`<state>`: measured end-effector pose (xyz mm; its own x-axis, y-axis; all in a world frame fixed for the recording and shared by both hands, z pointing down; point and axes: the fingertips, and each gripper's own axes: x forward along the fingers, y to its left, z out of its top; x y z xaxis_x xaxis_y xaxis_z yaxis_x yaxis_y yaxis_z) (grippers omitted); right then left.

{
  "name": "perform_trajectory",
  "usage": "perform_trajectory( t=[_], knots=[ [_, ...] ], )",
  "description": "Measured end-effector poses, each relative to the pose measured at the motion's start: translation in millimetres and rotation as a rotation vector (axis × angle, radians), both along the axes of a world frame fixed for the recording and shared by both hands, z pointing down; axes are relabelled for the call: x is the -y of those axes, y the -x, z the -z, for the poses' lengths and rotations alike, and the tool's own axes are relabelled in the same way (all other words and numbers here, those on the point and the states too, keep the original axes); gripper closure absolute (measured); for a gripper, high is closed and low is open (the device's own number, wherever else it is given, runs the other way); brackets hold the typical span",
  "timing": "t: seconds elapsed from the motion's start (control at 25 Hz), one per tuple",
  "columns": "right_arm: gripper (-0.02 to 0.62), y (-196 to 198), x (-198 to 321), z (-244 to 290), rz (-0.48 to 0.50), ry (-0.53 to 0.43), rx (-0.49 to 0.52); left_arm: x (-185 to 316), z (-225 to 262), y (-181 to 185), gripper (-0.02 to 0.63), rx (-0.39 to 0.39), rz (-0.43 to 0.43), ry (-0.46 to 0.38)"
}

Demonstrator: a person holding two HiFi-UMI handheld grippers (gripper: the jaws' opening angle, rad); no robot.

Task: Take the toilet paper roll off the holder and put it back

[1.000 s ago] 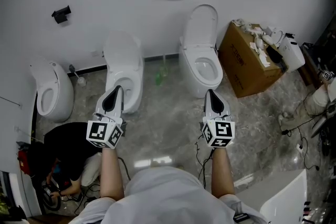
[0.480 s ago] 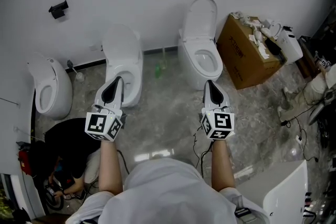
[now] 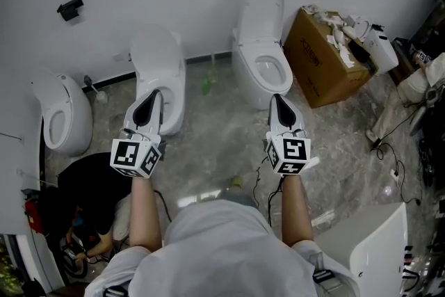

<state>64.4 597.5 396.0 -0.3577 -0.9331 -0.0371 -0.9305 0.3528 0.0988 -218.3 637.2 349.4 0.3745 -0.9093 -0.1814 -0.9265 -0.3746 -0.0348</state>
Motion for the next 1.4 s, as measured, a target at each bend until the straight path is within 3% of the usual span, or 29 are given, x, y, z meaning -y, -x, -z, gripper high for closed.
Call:
perform_trajectory(
  t=[0.4,1.04,1.4],
  knots=[
    [0.591,-17,89,-5,-0.009,0.003,0.009,90,-7,-17,0.607,0.012,0.0,0.02],
    [0.591,-76,340,-26,0.057,0.044,0.068,328,-17,-80,0.607,0.038,0.063,0.052],
    [0.591,-86,430,-24,0.132,0.033,0.083,409,-11,-98,0.607,0.043,0.106,0.05]
  ],
)
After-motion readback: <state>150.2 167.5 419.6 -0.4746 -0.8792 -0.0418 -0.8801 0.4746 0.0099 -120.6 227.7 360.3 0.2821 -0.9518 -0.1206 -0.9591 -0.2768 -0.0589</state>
